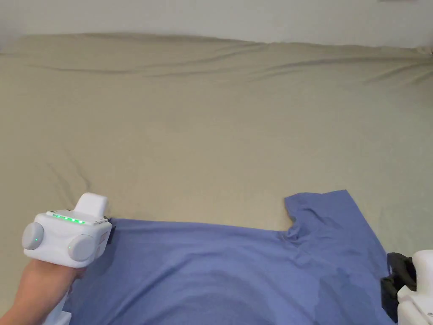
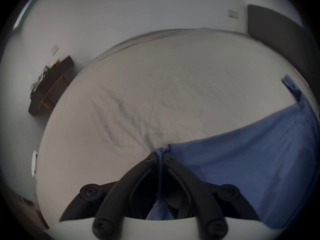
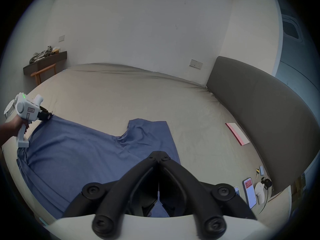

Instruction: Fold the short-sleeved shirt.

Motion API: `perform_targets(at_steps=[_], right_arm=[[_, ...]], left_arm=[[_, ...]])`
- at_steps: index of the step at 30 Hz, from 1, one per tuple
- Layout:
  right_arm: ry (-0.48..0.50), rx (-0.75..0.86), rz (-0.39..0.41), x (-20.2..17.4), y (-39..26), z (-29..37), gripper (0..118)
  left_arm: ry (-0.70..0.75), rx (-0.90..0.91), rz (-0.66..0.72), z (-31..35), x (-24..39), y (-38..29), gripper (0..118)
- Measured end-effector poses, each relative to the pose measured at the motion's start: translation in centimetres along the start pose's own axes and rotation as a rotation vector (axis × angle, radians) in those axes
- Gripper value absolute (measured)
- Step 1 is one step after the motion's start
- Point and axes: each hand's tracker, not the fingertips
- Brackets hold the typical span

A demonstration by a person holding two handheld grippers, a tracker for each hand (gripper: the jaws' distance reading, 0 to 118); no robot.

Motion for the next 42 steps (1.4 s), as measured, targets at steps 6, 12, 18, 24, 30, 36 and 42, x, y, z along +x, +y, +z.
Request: perform_targets(at_steps=[6, 12, 18, 24, 30, 36, 42], right_arm=[[0.022, -0.013, -0.038, 2.8, 1.3, -1.8, 7], [0.062, -0.244, -0.08, 5.7, 1.7, -10.8, 102], [0.004, -0.477, -0.062, 7.2, -0.8, -20.6, 102], [0.005, -0.523, -0.057, 5.9, -2.7, -22.0, 93], [0.103, -0.44, 0.065, 4.2, -1.3, -19.2, 3], [0.167, -0.335, -0.016, 6.8, 2.9, -14.1, 3], [0.224, -0.323, 0.055, 9.3, 5.0, -6.5, 3]], left_arm=[[-0.076, 0.146, 0.188, 5.8, -2.6, -0.2, 3], [-0.114, 0.248, 0.202, 13.0, -2.8, -1.2, 3], [-0.112, 0.234, 0.208, 15.2, -2.8, -2.9, 3], [-0.081, 0.234, 0.215, 15.2, -2.5, -4.9, 3], [-0.065, 0.215, 0.268, 14.7, -2.4, -5.3, 3], [-0.054, 0.281, 0.269, 18.4, -3.6, -4.5, 3], [-0.041, 0.273, 0.256, 22.5, -5.3, -5.0, 3]])
